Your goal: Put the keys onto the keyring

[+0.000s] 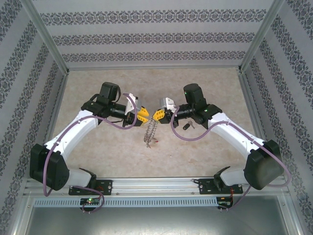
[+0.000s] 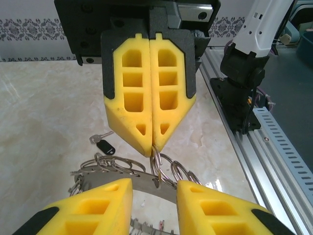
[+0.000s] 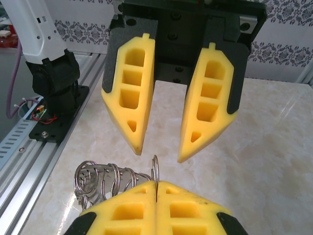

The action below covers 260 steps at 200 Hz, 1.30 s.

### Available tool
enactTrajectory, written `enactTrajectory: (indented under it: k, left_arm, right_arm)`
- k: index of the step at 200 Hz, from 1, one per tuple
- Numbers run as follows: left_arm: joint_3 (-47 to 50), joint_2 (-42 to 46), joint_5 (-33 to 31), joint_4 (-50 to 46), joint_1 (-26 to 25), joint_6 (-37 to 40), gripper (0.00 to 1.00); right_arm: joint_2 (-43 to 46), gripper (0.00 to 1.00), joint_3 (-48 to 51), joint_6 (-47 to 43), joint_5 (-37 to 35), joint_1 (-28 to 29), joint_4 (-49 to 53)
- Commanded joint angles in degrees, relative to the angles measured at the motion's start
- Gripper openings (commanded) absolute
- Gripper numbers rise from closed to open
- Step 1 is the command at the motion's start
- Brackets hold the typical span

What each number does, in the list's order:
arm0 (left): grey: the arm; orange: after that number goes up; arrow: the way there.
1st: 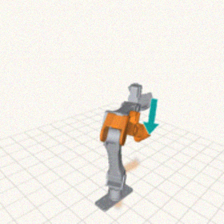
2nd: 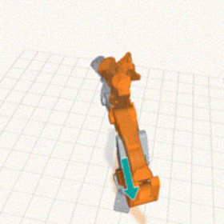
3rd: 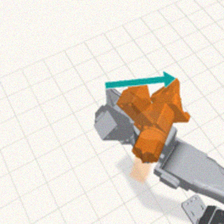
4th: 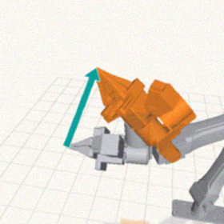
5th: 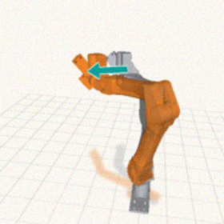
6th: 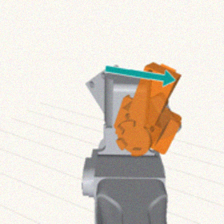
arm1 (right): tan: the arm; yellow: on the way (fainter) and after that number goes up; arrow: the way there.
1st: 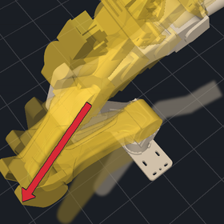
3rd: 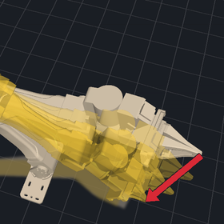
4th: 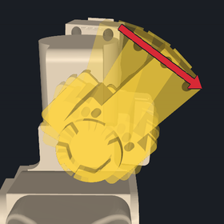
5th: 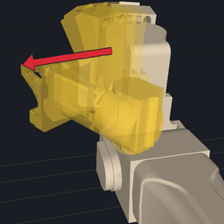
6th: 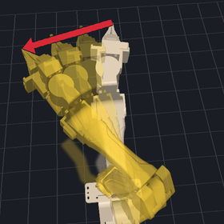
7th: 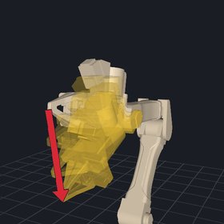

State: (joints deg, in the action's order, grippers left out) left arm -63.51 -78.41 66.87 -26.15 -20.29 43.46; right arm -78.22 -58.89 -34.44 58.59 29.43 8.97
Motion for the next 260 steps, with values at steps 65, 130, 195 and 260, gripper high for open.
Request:
enactTrajectory:
  k: [65, 130, 195, 260]
  left_arm:
    - [-0.2, -2.1, 0.2, 5.4, -2.0, -1.1, 0.22]
    - [1.9, 0.1, -2.8, 9.5, -2.1, -3.1, 0.00]
    - [10.8, 8.0, -19.7, 18.9, -4.5, -4.9, 0.00]
    - [13.2, 10.2, -24.7, 18.5, -6.7, -7.4, 0.00]
  right_arm:
    - [0.0, 0.00, -2.0, 1.6, 2.1, 1.3, -4.5]
    - [-0.4, 0.00, -1.8, 1.1, 0.1, 1.2, -2.4]
    - [3.2, 0.31, -0.3, 15.8, -9.7, -0.9, -2.9]
    - [-1.9, 0.20, -3.4, 57.5, -33.9, -11.1, 17.9]
